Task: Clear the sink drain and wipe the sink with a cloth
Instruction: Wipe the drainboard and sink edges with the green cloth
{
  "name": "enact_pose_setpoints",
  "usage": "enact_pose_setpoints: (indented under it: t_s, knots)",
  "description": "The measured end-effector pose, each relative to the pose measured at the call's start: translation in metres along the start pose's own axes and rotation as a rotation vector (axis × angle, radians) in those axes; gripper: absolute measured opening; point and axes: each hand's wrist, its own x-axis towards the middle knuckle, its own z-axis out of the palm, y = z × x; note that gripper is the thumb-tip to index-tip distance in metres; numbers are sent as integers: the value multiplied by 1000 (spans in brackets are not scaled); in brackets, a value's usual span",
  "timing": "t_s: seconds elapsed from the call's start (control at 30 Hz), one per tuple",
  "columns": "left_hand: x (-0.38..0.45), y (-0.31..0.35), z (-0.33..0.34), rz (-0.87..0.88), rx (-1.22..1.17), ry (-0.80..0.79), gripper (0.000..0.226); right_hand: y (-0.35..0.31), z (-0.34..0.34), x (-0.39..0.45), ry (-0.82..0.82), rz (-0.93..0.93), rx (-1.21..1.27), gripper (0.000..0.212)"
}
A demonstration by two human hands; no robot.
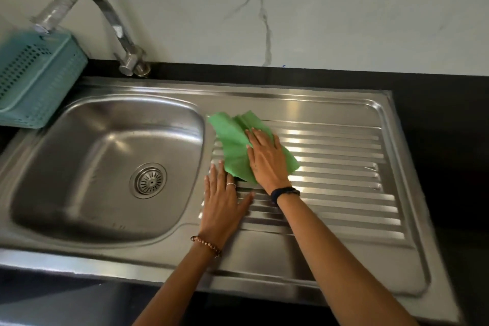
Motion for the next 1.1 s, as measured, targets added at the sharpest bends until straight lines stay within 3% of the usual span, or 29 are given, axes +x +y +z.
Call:
enact_pose_setpoints:
  t_s: [0.2,0.4,0.6,0.73,0.83,1.1]
  knots:
    - [8,91,38,234,17,-138,84,106,-53,-48,74,150,-71,43]
    - [4,116,63,229,148,-92,88,189,-93,-81,36,369,-255,47]
    - [3,117,62,229,193,-89,100,176,-84,-111,85,446,-193,50]
    - [6,108,56,241,54,-121,87,169,-76,-140,104,446,-177,50]
    - [8,85,47,206,-4,-54,81,167,-77,-129,100,475,-171,55]
    - [6,-1,2,-100,-46,-25,86,145,-74,-79,66,496,-166,105]
